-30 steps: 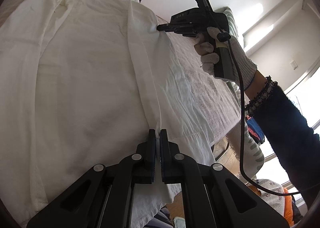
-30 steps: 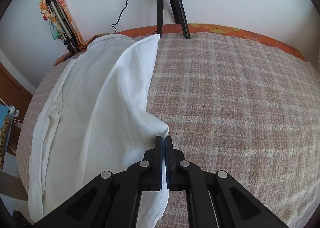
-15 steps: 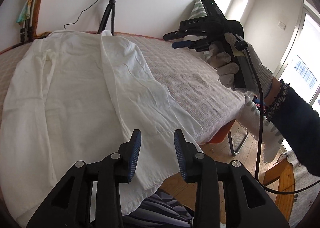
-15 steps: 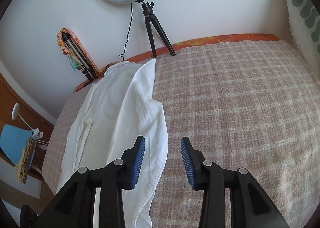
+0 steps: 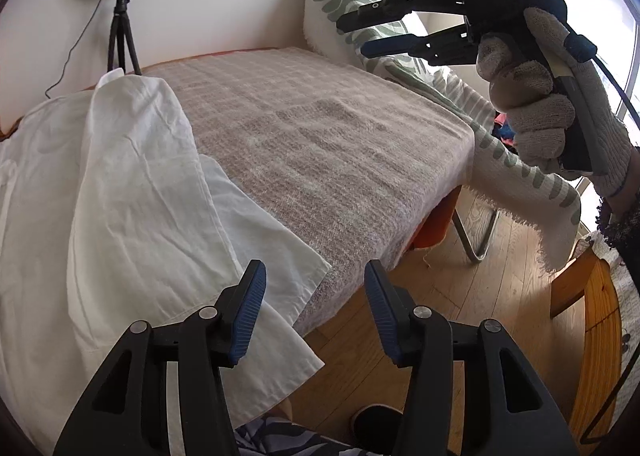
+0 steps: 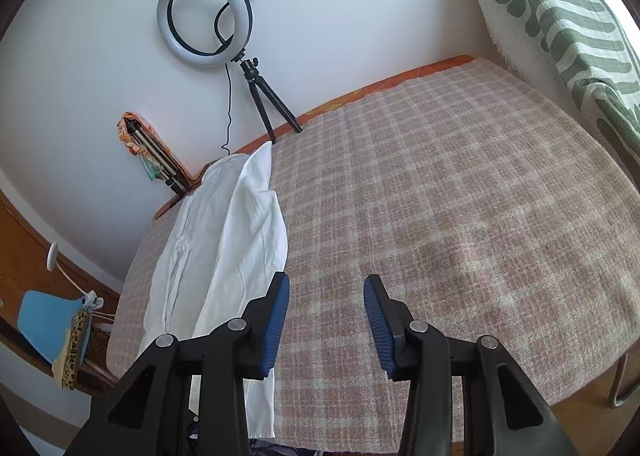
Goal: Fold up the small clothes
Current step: 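Release the folded side with the right gripper and pull back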
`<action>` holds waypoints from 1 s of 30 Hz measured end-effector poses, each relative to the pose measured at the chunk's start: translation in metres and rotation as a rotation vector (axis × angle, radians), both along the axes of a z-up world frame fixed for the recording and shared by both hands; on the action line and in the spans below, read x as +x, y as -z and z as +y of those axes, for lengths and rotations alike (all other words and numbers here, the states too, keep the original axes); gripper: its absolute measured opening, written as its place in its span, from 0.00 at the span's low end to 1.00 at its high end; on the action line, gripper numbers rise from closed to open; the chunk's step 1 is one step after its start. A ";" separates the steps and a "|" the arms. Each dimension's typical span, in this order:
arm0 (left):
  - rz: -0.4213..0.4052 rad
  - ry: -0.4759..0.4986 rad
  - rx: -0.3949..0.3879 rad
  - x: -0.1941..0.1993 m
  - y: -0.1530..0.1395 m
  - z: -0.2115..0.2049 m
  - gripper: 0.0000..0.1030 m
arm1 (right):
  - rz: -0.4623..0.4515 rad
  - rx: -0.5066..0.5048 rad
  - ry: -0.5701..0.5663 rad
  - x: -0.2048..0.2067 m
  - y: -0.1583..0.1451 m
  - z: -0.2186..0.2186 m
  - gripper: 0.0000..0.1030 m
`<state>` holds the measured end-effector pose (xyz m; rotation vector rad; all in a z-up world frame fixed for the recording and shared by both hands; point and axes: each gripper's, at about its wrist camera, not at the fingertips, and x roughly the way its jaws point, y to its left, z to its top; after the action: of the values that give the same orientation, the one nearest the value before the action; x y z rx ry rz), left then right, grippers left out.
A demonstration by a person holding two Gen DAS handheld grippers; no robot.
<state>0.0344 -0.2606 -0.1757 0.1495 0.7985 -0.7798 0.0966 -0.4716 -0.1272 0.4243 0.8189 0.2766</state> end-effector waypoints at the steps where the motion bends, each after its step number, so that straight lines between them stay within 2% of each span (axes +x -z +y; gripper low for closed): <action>1: -0.008 -0.003 0.020 0.001 0.002 -0.005 0.49 | 0.004 0.002 0.007 -0.002 0.001 -0.004 0.41; 8: -0.049 -0.039 0.084 0.005 0.010 -0.013 0.47 | 0.011 0.003 0.010 -0.006 0.003 -0.008 0.41; 11: -0.086 -0.037 0.099 0.005 0.012 -0.012 0.36 | 0.015 -0.001 -0.002 -0.001 0.005 -0.003 0.40; 12: -0.083 -0.041 0.085 0.007 0.012 -0.009 0.29 | 0.015 -0.001 -0.006 0.000 0.005 -0.001 0.40; 13: -0.077 -0.053 0.073 0.011 0.012 -0.006 0.16 | 0.016 -0.001 -0.012 0.002 0.006 0.002 0.40; 14: -0.059 -0.057 0.053 0.015 0.011 -0.002 0.09 | 0.018 0.000 -0.019 0.004 0.007 0.005 0.41; 17: 0.011 -0.079 -0.037 0.023 0.008 0.013 0.06 | 0.023 -0.001 -0.045 0.014 0.010 0.016 0.40; 22: 0.062 -0.141 -0.193 0.022 -0.011 0.040 0.03 | 0.046 0.015 -0.094 0.044 0.021 0.039 0.41; 24: 0.071 -0.162 -0.236 0.021 -0.018 0.049 0.03 | 0.051 0.056 -0.102 0.059 0.028 0.047 0.43; 26: 0.080 -0.179 -0.276 0.021 -0.023 0.056 0.03 | 0.062 0.105 -0.112 0.078 0.037 0.055 0.50; 28: 0.086 -0.188 -0.302 0.020 -0.027 0.061 0.03 | 0.087 0.153 -0.121 0.099 0.049 0.066 0.51; 30: 0.087 -0.195 -0.323 0.018 -0.031 0.066 0.03 | 0.117 0.161 -0.111 0.118 0.061 0.078 0.51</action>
<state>0.0521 -0.1948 -0.1446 -0.2487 0.7459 -0.7233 0.2151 -0.3940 -0.1885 0.5505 0.9402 0.4256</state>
